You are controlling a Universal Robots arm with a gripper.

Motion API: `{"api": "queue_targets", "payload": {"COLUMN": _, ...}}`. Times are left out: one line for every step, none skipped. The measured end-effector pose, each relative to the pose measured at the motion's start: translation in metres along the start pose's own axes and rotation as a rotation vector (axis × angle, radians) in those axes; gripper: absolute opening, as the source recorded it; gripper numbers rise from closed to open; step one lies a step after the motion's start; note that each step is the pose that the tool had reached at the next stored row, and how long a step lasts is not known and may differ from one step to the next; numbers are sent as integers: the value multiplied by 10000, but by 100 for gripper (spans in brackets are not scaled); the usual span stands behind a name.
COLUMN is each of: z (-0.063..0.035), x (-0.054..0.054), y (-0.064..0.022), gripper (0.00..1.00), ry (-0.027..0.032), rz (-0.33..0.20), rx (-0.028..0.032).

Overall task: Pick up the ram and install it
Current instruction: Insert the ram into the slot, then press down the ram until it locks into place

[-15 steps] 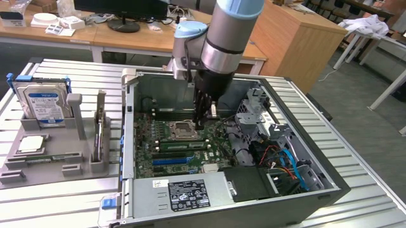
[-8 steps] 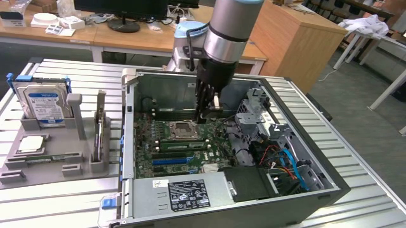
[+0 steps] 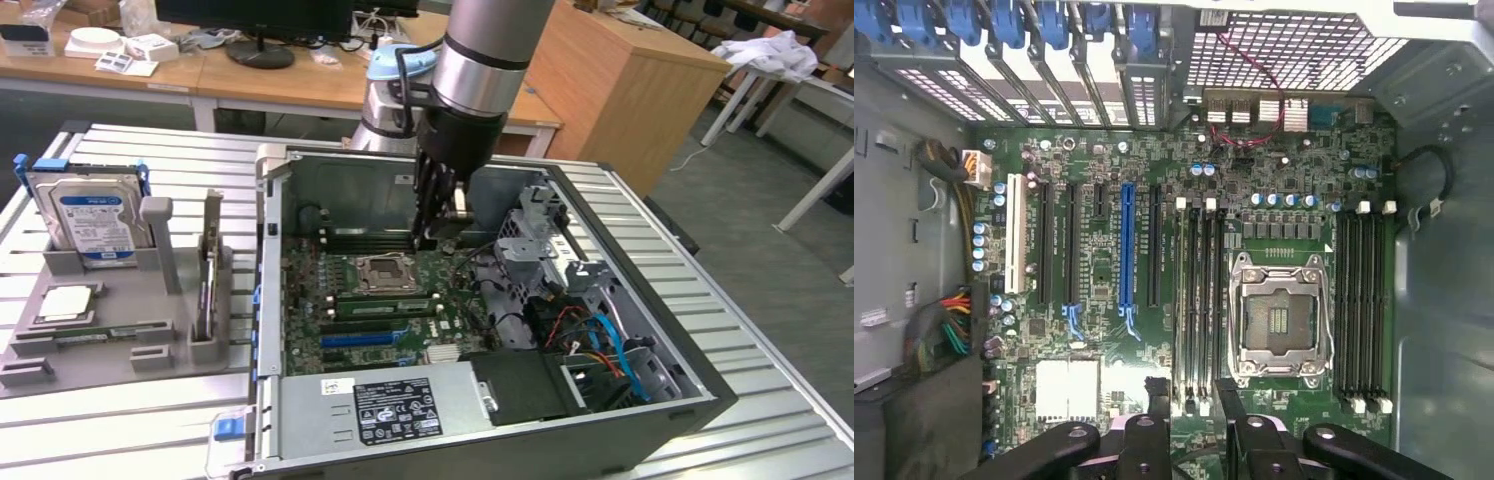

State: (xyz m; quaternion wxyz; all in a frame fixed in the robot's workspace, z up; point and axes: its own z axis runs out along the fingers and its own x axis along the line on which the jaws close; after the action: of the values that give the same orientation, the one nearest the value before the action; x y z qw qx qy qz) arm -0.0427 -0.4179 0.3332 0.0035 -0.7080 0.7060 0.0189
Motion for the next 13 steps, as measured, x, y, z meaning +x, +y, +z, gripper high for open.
{"api": "queue_targets", "payload": {"z": -1, "x": 0, "y": 0, "gripper": 31, "ry": -3, "rz": 0, "rx": 1}}
{"api": "queue_targets", "payload": {"z": -1, "x": 0, "y": 0, "gripper": 31, "ry": -3, "rz": 0, "rx": 1}}
{"api": "queue_targets", "payload": {"z": -1, "x": 0, "y": 0, "gripper": 31, "ry": -3, "rz": 0, "rx": 1}}
{"api": "queue_targets", "payload": {"z": -3, "x": 0, "y": 0, "gripper": 31, "ry": 0, "rz": 0, "rx": 0}}
{"api": "queue_targets", "payload": {"z": -2, "x": 0, "y": 0, "gripper": 31, "ry": 0, "rz": 0, "rx": 1}}
{"api": "queue_targets", "payload": {"z": -2, "x": 0, "y": 0, "gripper": 31, "ry": -1, "rz": 0, "rx": 0}}
{"api": "queue_targets", "payload": {"z": -3, "x": 0, "y": 0, "gripper": 31, "ry": 0, "rz": 0, "rx": 0}}
{"api": "queue_targets", "payload": {"z": -2, "x": 0, "y": 0, "gripper": 31, "ry": -1, "rz": 0, "rx": 0}}
{"api": "queue_targets", "payload": {"z": -2, "x": 0, "y": 0, "gripper": 31, "ry": -1, "rz": 0, "rx": 1}}
{"api": "queue_targets", "payload": {"z": -3, "x": 0, "y": 0, "gripper": 31, "ry": 0, "rz": 0, "rx": 0}}
{"api": "queue_targets", "payload": {"z": -3, "x": 0, "y": 0, "gripper": 31, "ry": 0, "rz": 0, "rx": 0}}
{"api": "queue_targets", "payload": {"z": -2, "x": 0, "y": 0, "gripper": 31, "ry": 0, "rz": 0, "rx": 1}}
{"api": "queue_targets", "payload": {"z": -2, "x": 0, "y": 0, "gripper": 31, "ry": -1, "rz": 0, "rx": 1}}
